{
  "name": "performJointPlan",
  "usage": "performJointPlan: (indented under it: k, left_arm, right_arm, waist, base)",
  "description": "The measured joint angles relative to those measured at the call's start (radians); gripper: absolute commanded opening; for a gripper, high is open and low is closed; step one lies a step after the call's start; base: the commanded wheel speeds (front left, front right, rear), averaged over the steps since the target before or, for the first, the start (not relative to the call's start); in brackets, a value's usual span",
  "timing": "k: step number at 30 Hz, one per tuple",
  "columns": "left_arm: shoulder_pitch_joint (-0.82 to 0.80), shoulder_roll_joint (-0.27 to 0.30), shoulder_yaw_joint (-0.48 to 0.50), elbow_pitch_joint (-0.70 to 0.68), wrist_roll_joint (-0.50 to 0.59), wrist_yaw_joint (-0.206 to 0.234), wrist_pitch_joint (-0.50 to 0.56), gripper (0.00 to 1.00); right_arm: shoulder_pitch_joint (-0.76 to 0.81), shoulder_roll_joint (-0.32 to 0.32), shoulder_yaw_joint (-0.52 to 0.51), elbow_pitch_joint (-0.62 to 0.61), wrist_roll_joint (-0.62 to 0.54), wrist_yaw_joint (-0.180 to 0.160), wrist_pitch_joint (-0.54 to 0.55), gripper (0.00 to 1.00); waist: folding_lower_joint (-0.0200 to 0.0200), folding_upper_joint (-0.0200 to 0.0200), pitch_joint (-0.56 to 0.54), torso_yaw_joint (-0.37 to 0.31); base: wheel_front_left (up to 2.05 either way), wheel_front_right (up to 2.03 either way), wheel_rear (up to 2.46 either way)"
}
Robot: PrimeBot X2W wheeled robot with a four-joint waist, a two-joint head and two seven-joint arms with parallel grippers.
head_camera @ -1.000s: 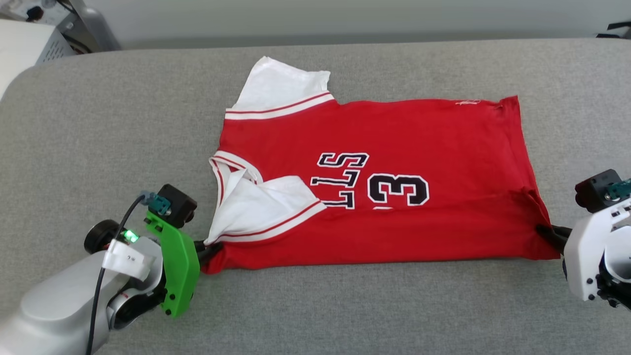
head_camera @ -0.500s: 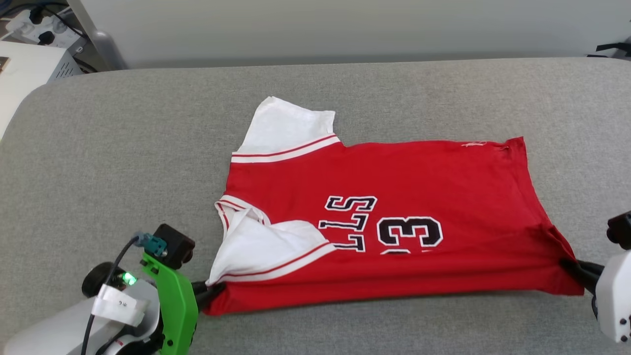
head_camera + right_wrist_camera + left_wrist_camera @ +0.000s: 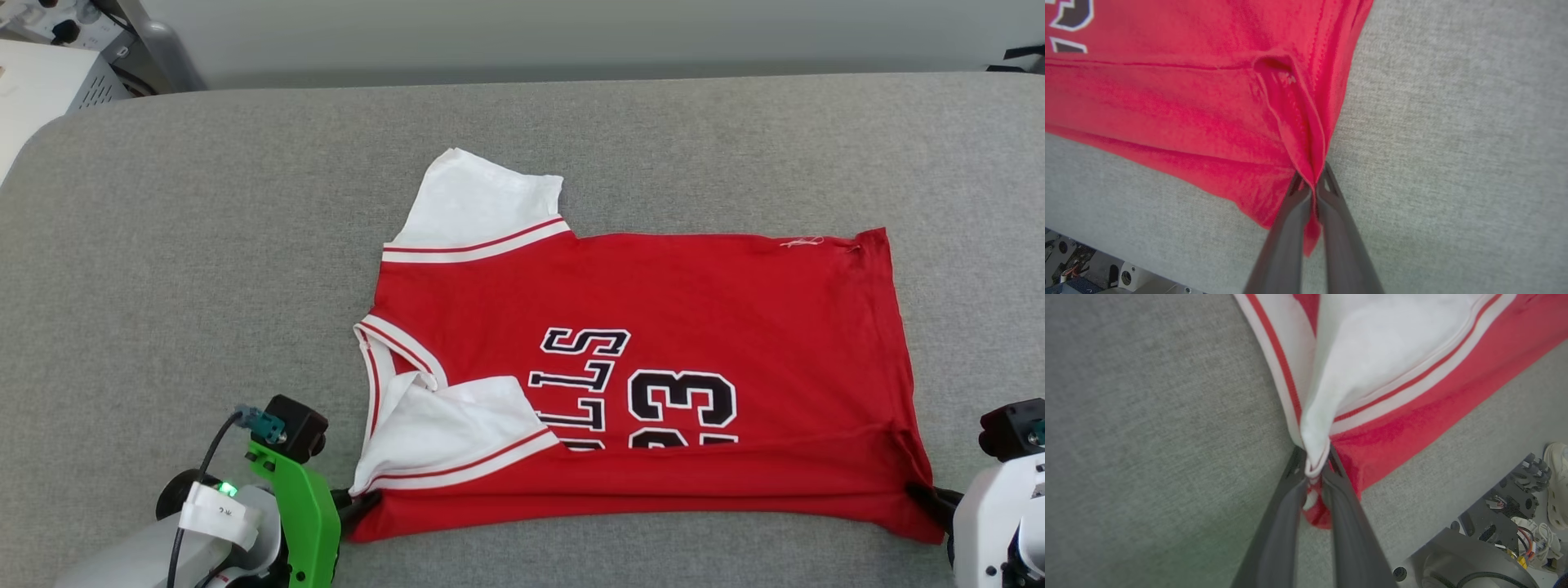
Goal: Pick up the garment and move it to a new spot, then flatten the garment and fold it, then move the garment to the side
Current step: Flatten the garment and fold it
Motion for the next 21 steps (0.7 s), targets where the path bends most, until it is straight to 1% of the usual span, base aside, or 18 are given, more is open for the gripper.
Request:
performJointPlan:
  k: [1,2,5,8,11,14,16,19,21]
  left_arm:
    - [0.000,-0.005,-0.001,0.008,0.005,0.000,-0.011,1.00]
    - [0.000,-0.007,-0.001,0.015,0.016,0.000,-0.027,1.00]
    - [0.000,0.004,0.002,0.016,0.049,0.000,-0.062,1.00]
    - [0.000,0.036,0.013,0.002,0.062,0.011,-0.094,1.00]
    - [-0.005,0.071,0.039,-0.047,0.075,0.034,-0.131,1.00]
    - [-0.042,0.093,0.079,-0.094,0.122,0.076,-0.184,1.00]
    - [-0.077,0.097,0.108,-0.108,0.127,0.102,-0.208,1.00]
    - [-0.140,0.100,0.140,-0.118,0.174,0.123,-0.230,1.00]
    - [-0.183,0.095,0.166,-0.117,0.175,0.127,-0.235,1.00]
  right_arm:
    - [0.000,0.005,-0.001,0.006,0.000,0.000,-0.016,0.27]
    - [0.000,0.011,-0.004,0.013,-0.006,0.000,-0.041,1.00]
    - [0.001,0.020,-0.017,0.017,-0.035,0.000,-0.110,1.00]
    - [0.001,0.023,-0.055,-0.003,-0.072,0.000,-0.194,1.00]
    - [0.001,0.044,-0.129,-0.038,-0.128,0.000,-0.288,1.00]
    - [0.001,0.095,-0.219,-0.090,-0.202,0.000,-0.374,1.00]
    - [0.001,0.137,-0.265,-0.129,-0.258,0.000,-0.419,1.00]
    - [0.001,0.208,-0.323,-0.195,-0.346,0.000,-0.461,1.00]
    - [0.001,0.262,-0.354,-0.245,-0.381,0.000,-0.479,1.00]
  waist:
    - [0.0000,0.0000,-0.003,0.001]
    - [0.0000,0.0000,-0.007,0.002]
    - [0.0000,0.0000,-0.023,0.004]
    - [0.0000,0.0000,-0.042,0.005]
    - [0.0000,0.0000,-0.059,0.006]
    - [0.0000,0.0000,-0.068,0.003]
    - [0.0000,0.0000,-0.068,-0.002]
    - [0.0000,0.0000,-0.059,-0.011]
    - [0.0000,0.0000,-0.049,-0.018]
  base:
    - [0.00,0.00,0.00]
    - [0.00,0.00,0.00]
    - [0.00,0.00,0.00]
    - [0.00,0.00,0.00]
    - [0.00,0.00,0.00]
    - [0.00,0.00,0.00]
    - [0.00,0.00,0.00]
    - [0.00,0.00,0.00]
    - [0.00,0.00,0.00]
